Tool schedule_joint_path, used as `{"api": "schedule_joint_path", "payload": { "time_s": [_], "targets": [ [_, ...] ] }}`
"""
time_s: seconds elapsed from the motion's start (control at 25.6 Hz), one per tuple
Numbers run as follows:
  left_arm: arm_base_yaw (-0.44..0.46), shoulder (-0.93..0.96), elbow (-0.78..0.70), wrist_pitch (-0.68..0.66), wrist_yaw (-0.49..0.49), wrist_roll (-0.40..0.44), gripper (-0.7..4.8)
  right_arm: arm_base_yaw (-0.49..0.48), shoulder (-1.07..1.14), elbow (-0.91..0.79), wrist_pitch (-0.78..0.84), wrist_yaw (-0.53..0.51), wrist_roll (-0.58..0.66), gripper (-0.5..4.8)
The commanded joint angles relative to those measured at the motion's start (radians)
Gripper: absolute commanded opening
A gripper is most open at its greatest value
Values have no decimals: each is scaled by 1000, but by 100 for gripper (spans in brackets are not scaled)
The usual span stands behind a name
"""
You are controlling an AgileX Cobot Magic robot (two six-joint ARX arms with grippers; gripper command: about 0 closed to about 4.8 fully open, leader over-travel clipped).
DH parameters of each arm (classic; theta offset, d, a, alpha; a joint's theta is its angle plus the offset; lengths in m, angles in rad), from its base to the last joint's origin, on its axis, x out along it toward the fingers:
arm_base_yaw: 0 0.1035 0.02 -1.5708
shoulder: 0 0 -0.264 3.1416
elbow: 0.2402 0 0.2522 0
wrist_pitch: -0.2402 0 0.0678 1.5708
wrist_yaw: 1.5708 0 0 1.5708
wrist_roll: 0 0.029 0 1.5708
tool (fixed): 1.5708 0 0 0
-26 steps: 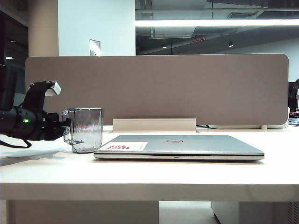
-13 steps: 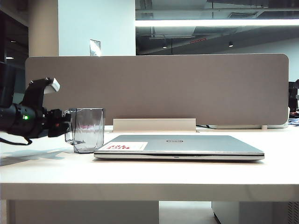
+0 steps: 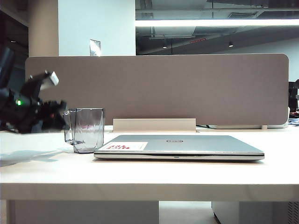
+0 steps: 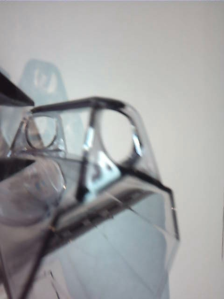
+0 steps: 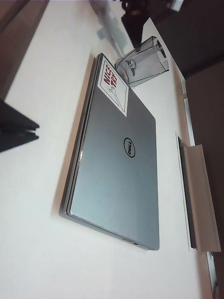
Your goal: Pick up the water cup and place it on the left side of the laptop.
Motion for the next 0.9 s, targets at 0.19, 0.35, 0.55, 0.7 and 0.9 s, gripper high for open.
{"api": "schedule_joint_path", "payload": {
  "time_s": [0.19,0.35,0.55,0.7,0.9],
  "targets": [
    [-1,-229,2,-345,7,-42,110,0,-1,-4,10,0,0,-1],
    [-2,-344,2,-515,15,-42,34,0,-1,-4,10,2,0,-1],
    [-3,-518,1,-757,14,18,21,0,-1,-5,10,64,-12,-1],
    [-27,-649,-47,-812,10,35,16,0,-1,-5,6,300,-67,-1],
    [-46,-835,-156,-807,-16,11,15,-1,0,-5,-21,489,-114,-1]
  ]
}}
